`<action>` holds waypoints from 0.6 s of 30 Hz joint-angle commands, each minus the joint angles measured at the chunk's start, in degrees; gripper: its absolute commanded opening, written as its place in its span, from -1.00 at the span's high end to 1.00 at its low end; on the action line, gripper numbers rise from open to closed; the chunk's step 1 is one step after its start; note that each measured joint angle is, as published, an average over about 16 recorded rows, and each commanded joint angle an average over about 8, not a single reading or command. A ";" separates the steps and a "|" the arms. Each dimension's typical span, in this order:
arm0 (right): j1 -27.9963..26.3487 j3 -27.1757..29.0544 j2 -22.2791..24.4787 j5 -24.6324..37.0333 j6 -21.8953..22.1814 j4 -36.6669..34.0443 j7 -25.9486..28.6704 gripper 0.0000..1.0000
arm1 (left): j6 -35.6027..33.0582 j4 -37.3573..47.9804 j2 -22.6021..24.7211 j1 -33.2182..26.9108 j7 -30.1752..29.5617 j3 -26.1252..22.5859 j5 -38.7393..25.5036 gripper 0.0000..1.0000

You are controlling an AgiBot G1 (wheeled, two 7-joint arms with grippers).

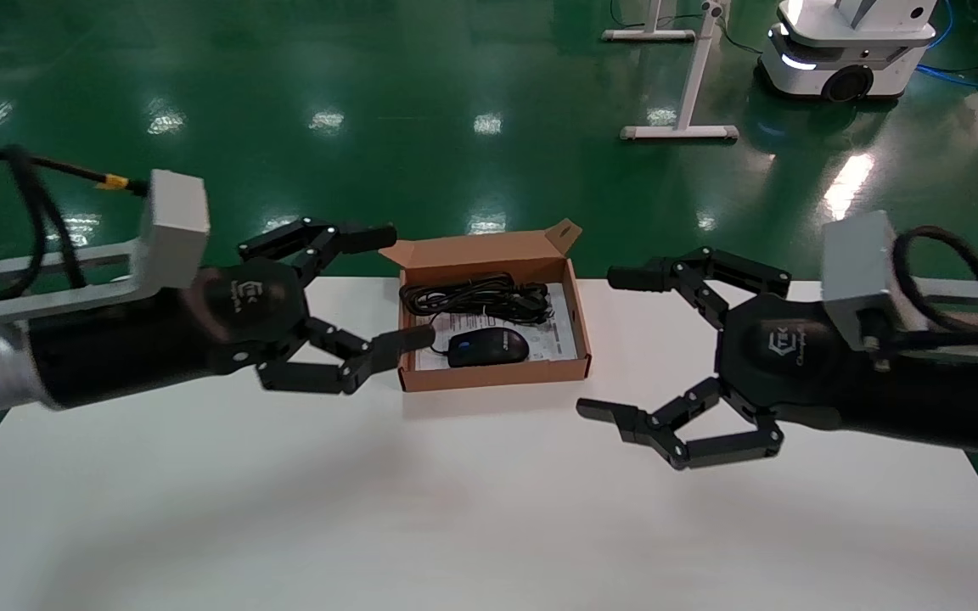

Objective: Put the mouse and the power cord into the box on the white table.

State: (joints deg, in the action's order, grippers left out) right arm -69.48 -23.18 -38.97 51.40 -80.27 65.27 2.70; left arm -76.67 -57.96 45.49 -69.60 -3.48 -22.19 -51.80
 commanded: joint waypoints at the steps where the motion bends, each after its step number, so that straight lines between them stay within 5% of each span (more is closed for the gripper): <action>1: 1.15 1.04 0.57 -1.38 -0.78 1.20 1.17 -1.00 | -1.24 -2.15 -1.44 1.10 -1.00 0.85 1.37 -1.00; 18: 8.47 7.62 4.12 -10.33 -5.69 8.88 8.28 -1.00 | -9.93 -17.11 -11.43 8.77 -7.72 6.75 10.94 -1.00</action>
State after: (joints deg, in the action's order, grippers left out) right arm -61.29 -15.81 -34.96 41.41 -85.80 73.84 10.78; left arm -86.16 -74.31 34.56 -61.19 -10.90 -15.72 -41.33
